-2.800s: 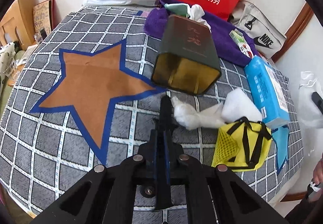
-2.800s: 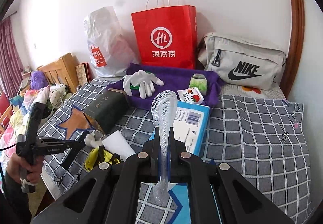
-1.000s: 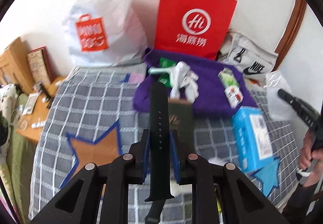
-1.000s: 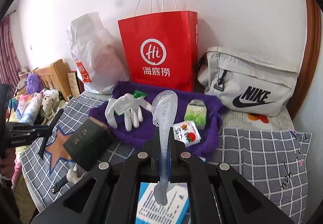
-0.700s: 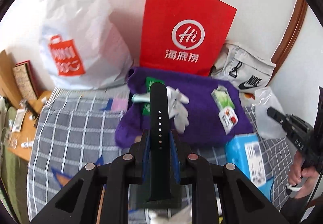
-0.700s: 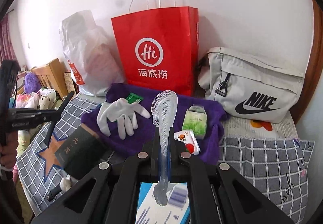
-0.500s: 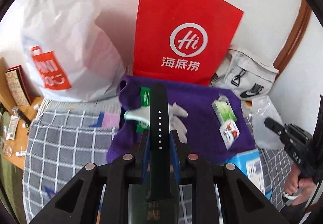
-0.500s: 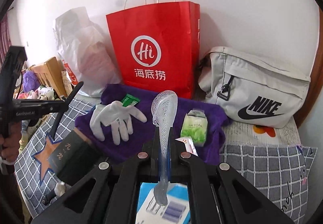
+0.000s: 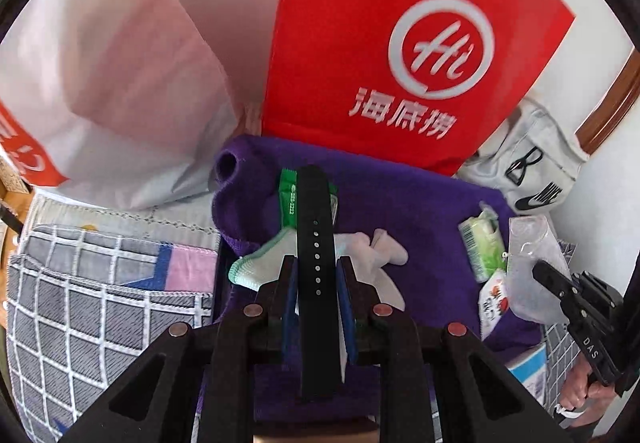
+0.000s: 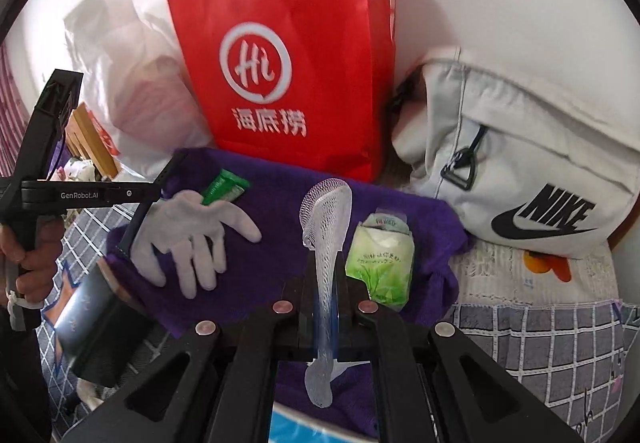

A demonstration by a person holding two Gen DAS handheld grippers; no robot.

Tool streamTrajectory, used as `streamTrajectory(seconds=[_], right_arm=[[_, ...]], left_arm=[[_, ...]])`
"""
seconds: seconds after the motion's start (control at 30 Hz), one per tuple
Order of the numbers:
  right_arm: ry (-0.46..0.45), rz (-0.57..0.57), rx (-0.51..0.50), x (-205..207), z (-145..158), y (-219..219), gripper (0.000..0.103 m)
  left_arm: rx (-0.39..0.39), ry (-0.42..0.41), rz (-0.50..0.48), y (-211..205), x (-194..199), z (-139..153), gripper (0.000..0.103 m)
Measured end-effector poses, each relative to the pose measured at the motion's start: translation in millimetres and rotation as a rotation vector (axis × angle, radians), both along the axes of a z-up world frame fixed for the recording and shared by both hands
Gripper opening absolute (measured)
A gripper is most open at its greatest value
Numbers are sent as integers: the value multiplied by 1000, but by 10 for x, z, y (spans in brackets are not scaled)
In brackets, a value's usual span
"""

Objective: Organize soft objects
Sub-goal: 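Open left tool over towel releasing strap while right tool releases mesh bag, then reach down and grasp the yellow bag by its handle with right tool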

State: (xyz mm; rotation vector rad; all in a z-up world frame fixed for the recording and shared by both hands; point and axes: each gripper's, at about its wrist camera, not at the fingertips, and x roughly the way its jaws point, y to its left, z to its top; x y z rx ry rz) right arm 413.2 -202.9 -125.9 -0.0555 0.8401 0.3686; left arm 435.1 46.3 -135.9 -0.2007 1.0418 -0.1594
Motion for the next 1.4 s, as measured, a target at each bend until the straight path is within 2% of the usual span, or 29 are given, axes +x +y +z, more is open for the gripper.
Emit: streamTrajectory(seconds=[0.3, 0.43, 0.5, 0.53, 0.6, 0.67, 0.7, 0.87, 1.07, 1.2, 1.4], right_arm=[[87, 5, -2, 178, -250, -9, 7], [111, 3, -7, 211, -303, -20, 11], [107, 3, -12, 211, -286, -13, 31], [95, 0, -12, 196, -252, -13, 37], [63, 2, -11, 165, -187, 19, 60], [39, -4, -19, 117, -118, 26, 74], [22, -15, -28, 76, -73, 34, 77], [9, -25, -41, -125, 97, 27, 77], [-12, -34, -21, -617, 283, 87, 77], [-8, -12, -16, -956, 324, 202, 77], [20, 53, -19, -1612, 238, 438, 77]], left_arm=[[-17, 78, -16, -8, 159, -347, 18], [-34, 84, -24, 8, 164, -346, 18], [-36, 75, -23, 29, 146, -306, 19], [-30, 74, -24, 46, 134, -287, 24], [-10, 66, -10, 75, 103, -230, 32], [1, 62, 4, 119, 56, -175, 36], [3, 62, 6, 136, 36, -147, 36], [42, 28, 20, 201, -241, 84, 36], [47, -18, 30, 284, -685, 292, 37], [54, -33, 19, 321, -995, 333, 37], [90, 2, 22, 437, -1567, 224, 37]])
